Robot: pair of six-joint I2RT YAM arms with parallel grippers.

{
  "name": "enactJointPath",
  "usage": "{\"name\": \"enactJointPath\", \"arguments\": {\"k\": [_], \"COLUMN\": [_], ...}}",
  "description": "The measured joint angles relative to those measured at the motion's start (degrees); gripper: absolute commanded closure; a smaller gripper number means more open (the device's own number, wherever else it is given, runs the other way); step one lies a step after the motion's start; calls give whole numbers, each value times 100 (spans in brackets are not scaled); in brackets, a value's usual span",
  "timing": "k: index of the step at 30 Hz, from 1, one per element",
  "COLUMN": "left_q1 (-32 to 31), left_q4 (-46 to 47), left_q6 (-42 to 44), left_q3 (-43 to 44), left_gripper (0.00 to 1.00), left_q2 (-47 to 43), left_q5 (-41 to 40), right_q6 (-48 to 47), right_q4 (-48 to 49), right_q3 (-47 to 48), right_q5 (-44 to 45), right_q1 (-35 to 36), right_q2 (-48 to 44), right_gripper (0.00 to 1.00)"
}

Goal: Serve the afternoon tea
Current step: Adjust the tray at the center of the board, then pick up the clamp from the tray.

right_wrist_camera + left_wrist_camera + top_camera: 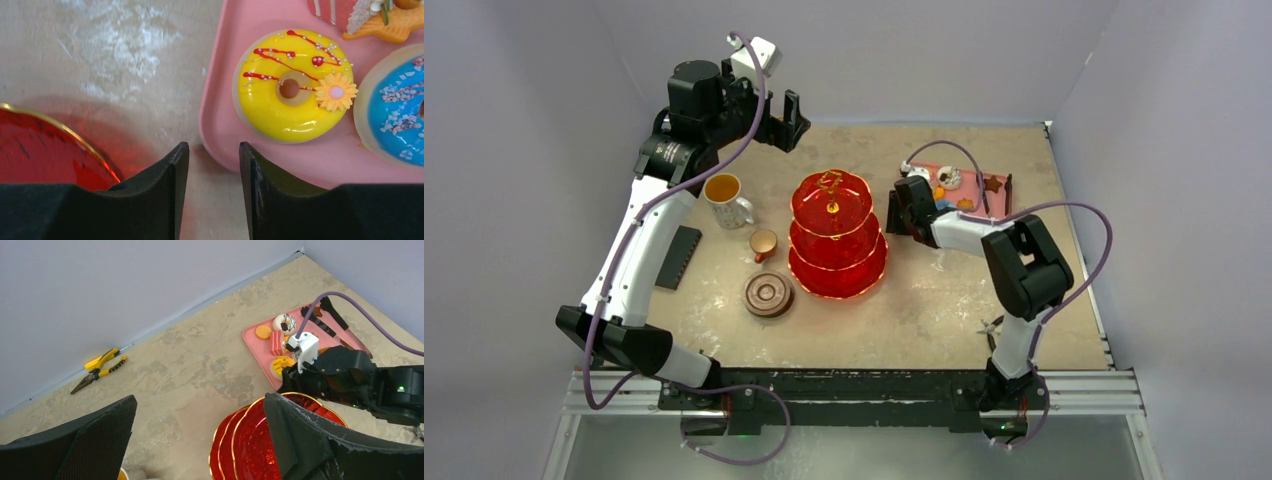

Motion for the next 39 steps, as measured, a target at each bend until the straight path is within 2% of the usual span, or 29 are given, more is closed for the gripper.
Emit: {"name": "enactJointPath", "arguments": {"k": [7, 13, 16, 19, 22, 25, 30, 39], "left_q1": [0, 0, 0, 0, 0, 0, 0, 0], "left_q4": [0, 0, -11, -83, -216, -361, -616, -595], "left_q6": [-2, -4, -4, -4, -4, -2, 57, 168], "left_q3": [-2, -2, -2, -2, 66, 256, 262, 186], "left_gripper": [1, 1, 1, 1, 1, 1, 1, 1], "left_q2": [0, 0, 0, 4, 101, 367, 501, 310], "left_q5": [2, 9, 31, 131, 280, 459, 568, 619], "right_q6": [-142, -275, -385, -516, -629, -699, -807, -874], "right_q4": [-258, -896, -903, -761, -708, -671, -678, -474], "right_q3": [-376, 155, 468, 549, 544, 505, 382, 332], "right_q5": [-332, -442, -498, -463, -258, -122, -28, 15], "right_q1": [0, -114, -527, -1427, -2234, -2712, -2846, -2999], "right_q2": [-577, -1047, -1331, -1526, -1410, -1067, -595, -428], "right_gripper": [47, 45, 46, 46, 46, 47, 47, 50]}}
